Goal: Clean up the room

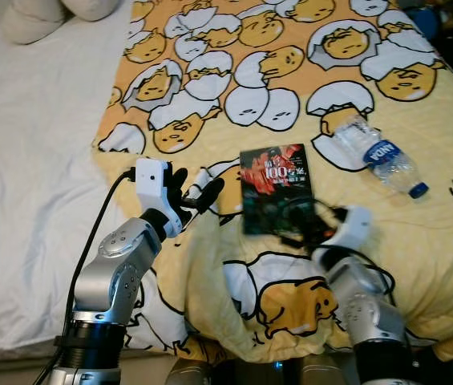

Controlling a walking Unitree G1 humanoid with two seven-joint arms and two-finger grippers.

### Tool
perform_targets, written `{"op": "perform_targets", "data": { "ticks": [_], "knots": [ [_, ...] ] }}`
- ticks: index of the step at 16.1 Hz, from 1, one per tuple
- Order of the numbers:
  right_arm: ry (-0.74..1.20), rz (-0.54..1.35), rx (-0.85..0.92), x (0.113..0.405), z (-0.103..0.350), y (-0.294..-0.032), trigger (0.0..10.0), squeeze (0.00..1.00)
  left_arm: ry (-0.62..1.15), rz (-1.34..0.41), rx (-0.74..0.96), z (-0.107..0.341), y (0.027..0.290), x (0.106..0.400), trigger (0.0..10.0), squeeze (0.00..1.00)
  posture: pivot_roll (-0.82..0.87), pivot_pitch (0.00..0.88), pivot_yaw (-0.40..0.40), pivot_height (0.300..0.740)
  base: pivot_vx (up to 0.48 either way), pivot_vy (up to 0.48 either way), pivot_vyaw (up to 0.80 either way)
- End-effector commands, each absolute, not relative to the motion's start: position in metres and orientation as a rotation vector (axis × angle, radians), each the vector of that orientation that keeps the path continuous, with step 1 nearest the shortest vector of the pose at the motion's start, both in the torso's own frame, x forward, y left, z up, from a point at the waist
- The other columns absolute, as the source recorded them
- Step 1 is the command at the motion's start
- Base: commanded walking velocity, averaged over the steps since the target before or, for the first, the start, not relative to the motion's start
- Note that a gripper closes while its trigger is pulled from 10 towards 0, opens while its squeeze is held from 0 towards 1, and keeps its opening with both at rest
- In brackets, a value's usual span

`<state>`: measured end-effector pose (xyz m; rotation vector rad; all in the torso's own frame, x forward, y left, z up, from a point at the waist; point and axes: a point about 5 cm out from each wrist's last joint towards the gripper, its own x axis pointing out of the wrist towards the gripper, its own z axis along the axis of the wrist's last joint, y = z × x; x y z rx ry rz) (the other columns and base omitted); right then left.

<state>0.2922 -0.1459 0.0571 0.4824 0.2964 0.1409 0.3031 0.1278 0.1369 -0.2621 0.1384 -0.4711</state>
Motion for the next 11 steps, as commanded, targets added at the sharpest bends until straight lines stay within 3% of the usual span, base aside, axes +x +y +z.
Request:
{"op": "perform_targets", "data": {
  "ticks": [1,3,11],
  "knots": [
    [0.291,0.156,0.341,0.292,0.057,-0.142,0.0,0.00,0.147,-0.444,-0.252,0.134,0.133,0.304,10.0,0.00,0.02,0.182,0.191,0.727,0.000,0.000,0.00],
    [0.255,0.127,0.289,0.296,0.063,-0.147,0.0,0.00,0.140,-0.449,-0.231,0.133,0.132,0.304,10.0,0.00,0.01,0.179,0.187,0.727,0.000,0.000,0.00],
    [0.126,0.156,0.428,0.308,0.101,-0.140,0.0,0.00,0.122,-0.449,-0.238,0.134,0.129,0.309,10.0,0.00,0.00,0.133,0.166,0.727,0.000,0.000,0.00]
  ]
}}
